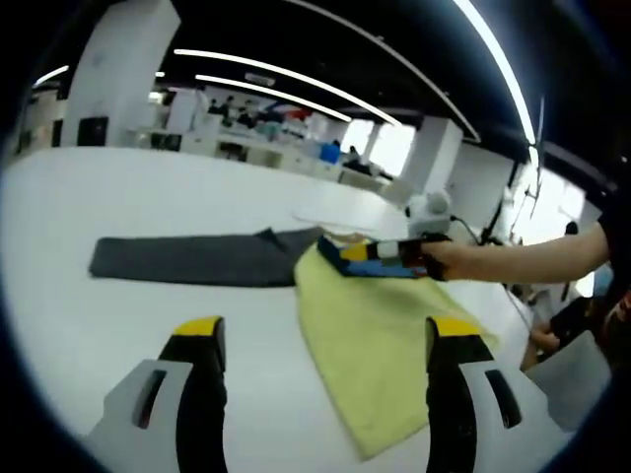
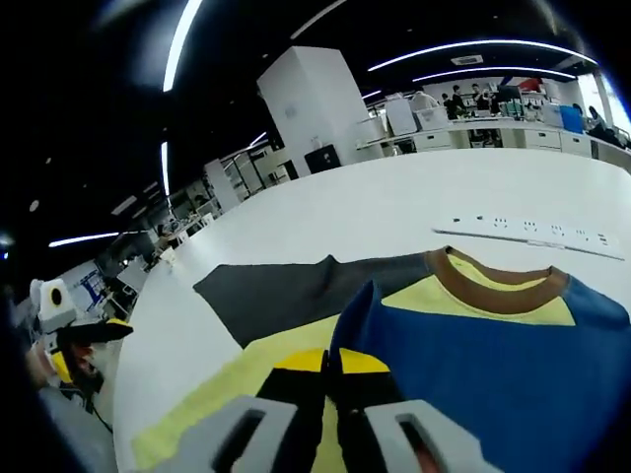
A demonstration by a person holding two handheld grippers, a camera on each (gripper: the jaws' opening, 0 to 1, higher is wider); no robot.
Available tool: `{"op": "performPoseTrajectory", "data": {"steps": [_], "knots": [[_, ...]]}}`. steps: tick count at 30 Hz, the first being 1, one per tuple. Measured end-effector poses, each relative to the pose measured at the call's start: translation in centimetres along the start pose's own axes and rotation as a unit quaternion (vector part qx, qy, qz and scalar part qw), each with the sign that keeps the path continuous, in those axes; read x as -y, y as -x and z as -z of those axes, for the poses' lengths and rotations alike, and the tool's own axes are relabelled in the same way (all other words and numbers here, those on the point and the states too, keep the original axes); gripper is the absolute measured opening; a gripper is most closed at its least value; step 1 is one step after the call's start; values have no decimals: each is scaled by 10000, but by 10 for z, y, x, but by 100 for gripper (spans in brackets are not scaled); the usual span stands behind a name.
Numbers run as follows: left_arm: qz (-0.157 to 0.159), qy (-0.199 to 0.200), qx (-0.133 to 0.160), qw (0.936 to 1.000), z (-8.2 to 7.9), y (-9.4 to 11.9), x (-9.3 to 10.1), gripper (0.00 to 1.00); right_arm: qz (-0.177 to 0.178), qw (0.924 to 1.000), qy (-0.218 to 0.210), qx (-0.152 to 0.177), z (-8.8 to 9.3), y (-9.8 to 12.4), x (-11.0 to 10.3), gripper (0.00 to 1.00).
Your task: Fold the garment on the visible template until the final outline fits inside the template.
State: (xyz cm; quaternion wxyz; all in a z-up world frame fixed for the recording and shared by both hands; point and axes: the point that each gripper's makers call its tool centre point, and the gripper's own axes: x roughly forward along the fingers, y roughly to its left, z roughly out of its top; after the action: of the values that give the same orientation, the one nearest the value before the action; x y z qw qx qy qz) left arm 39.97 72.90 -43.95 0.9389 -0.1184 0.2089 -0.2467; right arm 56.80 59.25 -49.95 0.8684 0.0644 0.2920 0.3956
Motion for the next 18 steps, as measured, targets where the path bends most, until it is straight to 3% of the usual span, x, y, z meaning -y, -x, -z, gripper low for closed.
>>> {"op": "performPoseTrajectory", "data": {"steps": [7, 18], "knots": [[30, -15, -53, 10000, 3, -1, 2, 79, -116, 9991, 337, 206, -6, 13, -6, 41], [120, -41, -129, 9998, 6, -3, 8, 79, -247, 9964, 780, 230, 4, 46, 4, 84]]}}
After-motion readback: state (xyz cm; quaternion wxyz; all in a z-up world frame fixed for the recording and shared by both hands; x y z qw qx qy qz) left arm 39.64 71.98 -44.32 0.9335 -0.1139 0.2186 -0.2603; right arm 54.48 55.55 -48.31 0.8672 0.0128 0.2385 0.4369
